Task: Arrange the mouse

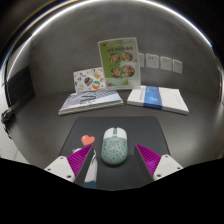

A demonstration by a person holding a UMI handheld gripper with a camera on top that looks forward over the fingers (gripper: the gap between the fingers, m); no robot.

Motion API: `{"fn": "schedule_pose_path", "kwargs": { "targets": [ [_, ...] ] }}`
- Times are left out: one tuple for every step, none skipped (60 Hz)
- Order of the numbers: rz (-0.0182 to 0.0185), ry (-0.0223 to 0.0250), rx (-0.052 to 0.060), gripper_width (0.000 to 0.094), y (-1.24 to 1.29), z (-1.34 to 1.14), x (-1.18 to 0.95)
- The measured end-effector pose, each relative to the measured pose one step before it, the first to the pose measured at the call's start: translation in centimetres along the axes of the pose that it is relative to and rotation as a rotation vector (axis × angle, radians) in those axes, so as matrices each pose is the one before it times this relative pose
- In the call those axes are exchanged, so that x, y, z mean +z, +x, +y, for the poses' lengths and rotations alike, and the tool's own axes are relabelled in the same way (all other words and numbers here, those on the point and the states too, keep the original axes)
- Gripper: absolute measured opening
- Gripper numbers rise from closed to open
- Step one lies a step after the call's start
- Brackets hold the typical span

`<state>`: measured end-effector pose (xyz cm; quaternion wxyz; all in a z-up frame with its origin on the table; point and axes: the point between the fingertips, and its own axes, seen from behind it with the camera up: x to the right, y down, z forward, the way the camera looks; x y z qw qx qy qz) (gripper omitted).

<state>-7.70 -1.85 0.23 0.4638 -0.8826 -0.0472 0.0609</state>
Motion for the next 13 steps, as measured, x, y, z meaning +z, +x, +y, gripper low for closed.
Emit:
{"fn": "schedule_pose_path", "kwargs": {
  "targets": [
    [-0.00565,-0.00165,0.0117,0.0842,-0.051,0.176,-0.535],
    [-0.00510,-0.00164,0.0119,0.0843,-0.040,0.206,-0.561],
    [-0.00389,-0.00192,0.0118,0.0842,-0.027,0.230,-0.637],
    [-0.00617,-0.00118,0.0137,0.0842,-0.028,0.305,-0.859],
    [-0.00249,0.00167,0.0112,0.0842,-0.028,0.277,-0.514],
    [-0.00078,0.00254,0.0091,0.0842,0.078,0.242,-0.614],
    [0.00205,0.00299,0.0094,0.0841,0.103,0.233,-0.666],
    [0.00392,0.00393,0.0082,0.0840,0.197,0.223,-0.655],
    [0.00476,0.00415,0.0067,0.0840,0.264,0.232,-0.640],
    [0.00578,0.00313,0.0047,0.0840,0.340,0.259,-0.743],
    [0.00704,0.00263,0.0041,0.0841,0.380,0.280,-0.698],
    [0.01085,0.00115,0.0034,0.0842,0.331,0.239,-0.779],
    [0.01301,0.00085,0.0041,0.0841,0.391,0.352,-0.786]
  ]
}}
